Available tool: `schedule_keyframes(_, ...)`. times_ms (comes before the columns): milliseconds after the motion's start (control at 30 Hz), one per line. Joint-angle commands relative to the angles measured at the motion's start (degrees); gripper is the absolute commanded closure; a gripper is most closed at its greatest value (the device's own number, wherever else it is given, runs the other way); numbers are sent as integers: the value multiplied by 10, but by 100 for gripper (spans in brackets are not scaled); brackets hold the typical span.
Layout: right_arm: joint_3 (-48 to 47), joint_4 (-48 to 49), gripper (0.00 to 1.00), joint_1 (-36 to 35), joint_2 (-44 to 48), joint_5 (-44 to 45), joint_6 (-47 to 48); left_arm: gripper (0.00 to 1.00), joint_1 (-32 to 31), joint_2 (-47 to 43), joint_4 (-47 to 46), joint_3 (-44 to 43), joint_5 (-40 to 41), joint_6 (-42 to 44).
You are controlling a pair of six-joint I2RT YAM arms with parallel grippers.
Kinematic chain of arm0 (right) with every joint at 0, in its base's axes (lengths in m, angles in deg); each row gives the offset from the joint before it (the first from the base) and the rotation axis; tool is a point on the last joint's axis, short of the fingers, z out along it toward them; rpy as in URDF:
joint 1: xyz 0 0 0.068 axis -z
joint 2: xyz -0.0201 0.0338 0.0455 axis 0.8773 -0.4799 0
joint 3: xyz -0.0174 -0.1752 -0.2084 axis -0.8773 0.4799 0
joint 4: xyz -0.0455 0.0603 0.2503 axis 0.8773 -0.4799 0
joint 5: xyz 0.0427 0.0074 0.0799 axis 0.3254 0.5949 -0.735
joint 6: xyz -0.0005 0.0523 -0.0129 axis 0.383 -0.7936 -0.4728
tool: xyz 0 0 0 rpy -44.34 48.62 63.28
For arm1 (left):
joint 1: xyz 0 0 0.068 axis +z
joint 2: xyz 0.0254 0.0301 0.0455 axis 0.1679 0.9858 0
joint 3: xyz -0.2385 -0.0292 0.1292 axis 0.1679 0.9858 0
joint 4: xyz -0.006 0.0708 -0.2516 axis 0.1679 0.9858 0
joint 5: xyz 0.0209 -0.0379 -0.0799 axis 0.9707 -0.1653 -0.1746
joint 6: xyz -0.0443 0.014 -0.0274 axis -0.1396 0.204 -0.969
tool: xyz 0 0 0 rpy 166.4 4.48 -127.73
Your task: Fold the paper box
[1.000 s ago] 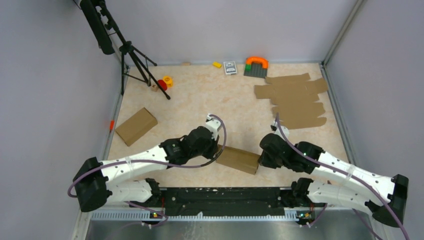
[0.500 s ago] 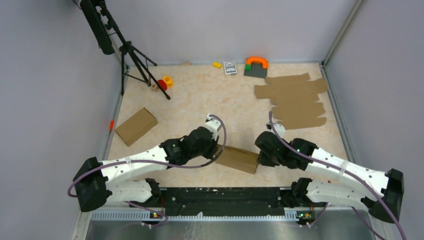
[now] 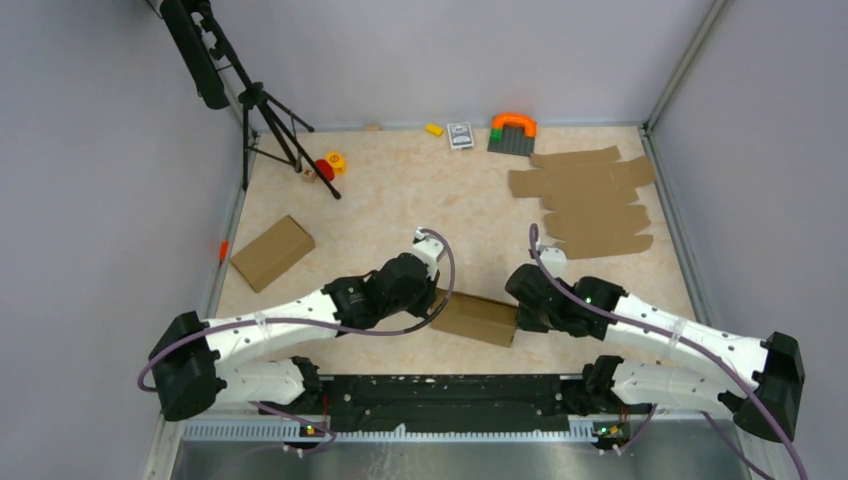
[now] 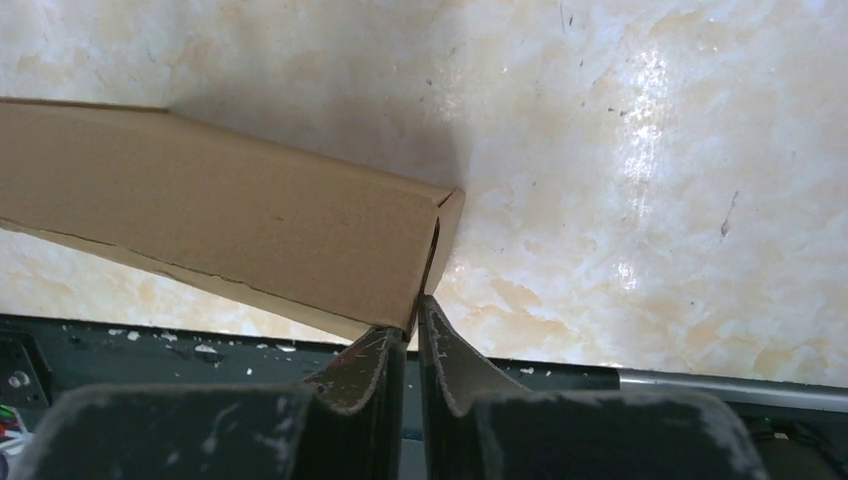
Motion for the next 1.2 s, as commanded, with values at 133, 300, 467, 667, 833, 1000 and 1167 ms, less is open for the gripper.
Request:
schedule_keyframes(133,6,-14,75,3,39,-60,65,100,-7,18,10,-11,-3,-1)
schedule_keyframes(300,-21,-33,59,3,72,-85,103,100,-9,19,11,-12,1,-1)
schedule_keyframes(467,-72,-47,53,3,91,-65,126,100,-11,20,10,-13,1,1)
schedule_keyframes(667,-115,-23,56,6,63,-33,152,100,-15,18,10,-11,2,2)
schedule_keyframes(833,-102,-5,72,8,4,-57,154,100,-16,18,10,-13,4,2)
schedule_keyframes(1000,-38,35,86,8,5,-120,134,100,-19,19,10,-12,6,1)
schedule_keyframes(1167,31,88,90,7,39,-169,123,100,-20,23,7,-10,9,0)
